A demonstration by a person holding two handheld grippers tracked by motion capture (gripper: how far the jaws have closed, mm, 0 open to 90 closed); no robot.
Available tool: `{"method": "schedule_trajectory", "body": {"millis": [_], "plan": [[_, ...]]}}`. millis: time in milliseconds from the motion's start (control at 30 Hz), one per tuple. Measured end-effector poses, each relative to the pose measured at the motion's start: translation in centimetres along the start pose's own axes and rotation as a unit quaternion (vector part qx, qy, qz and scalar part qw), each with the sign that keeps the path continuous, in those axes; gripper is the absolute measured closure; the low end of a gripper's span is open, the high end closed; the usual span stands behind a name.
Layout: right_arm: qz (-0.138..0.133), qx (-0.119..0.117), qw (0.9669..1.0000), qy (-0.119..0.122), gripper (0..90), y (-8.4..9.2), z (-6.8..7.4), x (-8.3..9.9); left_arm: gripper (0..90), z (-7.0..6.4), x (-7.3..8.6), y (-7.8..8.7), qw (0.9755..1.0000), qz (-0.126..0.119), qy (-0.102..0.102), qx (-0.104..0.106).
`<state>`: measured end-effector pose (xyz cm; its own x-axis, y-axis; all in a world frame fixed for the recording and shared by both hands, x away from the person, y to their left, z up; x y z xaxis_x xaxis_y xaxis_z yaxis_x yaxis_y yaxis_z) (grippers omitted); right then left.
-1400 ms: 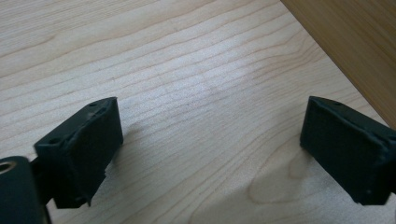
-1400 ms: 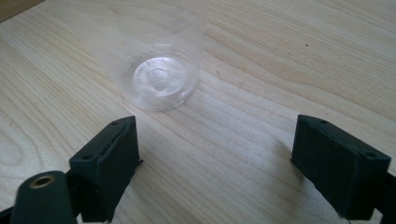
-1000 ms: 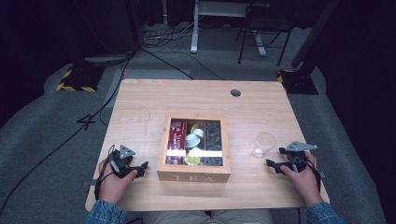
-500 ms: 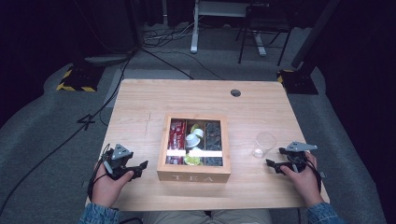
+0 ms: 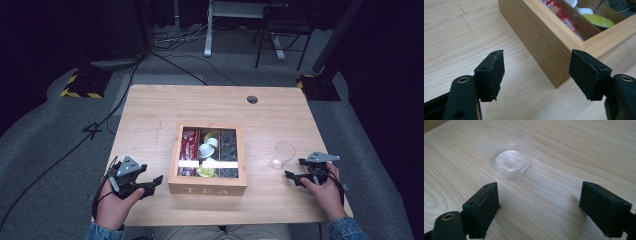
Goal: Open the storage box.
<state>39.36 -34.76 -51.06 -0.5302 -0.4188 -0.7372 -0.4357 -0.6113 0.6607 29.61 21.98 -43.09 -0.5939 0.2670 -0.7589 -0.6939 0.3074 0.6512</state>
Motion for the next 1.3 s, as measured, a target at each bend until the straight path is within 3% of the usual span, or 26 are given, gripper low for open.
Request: {"method": "schedule_trajectory", "body": {"millis": [233,333,367,600,967,1300], "plan": [[0.0,0.0,1.0,0.0,15.7,0.0,0.0,0.0,23.0,-2.1,-0.5,0.2,0.999,-0.009,-0.024,0.037],[0.0,0.0,1.0,0.0,15.7,0.0,0.0,0.0,18.1,-2.4,-0.4,-0.1,0.9987,-0.008,-0.034,0.038],[0.0,0.0,1.0,0.0,15.7,0.0,0.0,0.0,16.7,-2.8,-0.4,-0.4,0.9981,-0.011,-0.047,0.039],[0.0,0.0,1.0,0.0,15.7,0.0,0.0,0.0,16.9,-3.6,0.1,-1.6,0.9977,-0.002,-0.051,0.044],[0.0,0.0,1.0,0.0,15.7,0.0,0.0,0.0,34.2,-4.1,0.9,-3.0,0.9956,0.029,-0.072,0.054],[0.0,0.0,1.0,0.0,15.7,0.0,0.0,0.0,46.3,-3.7,0.8,-2.6,0.9959,0.027,-0.073,0.048]]}}
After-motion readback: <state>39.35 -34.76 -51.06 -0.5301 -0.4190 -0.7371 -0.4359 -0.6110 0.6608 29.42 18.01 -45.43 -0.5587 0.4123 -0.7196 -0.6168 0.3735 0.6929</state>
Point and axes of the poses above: each handheld gripper's, and its own axes: y roughly backward along the jaws, x roughly out of its underside, z roughly to its left, the point moved 1 cm from there along -y, roughly forward along the jaws, and after that the axes turned 12 degrees about -x, right-handed, at the moved point
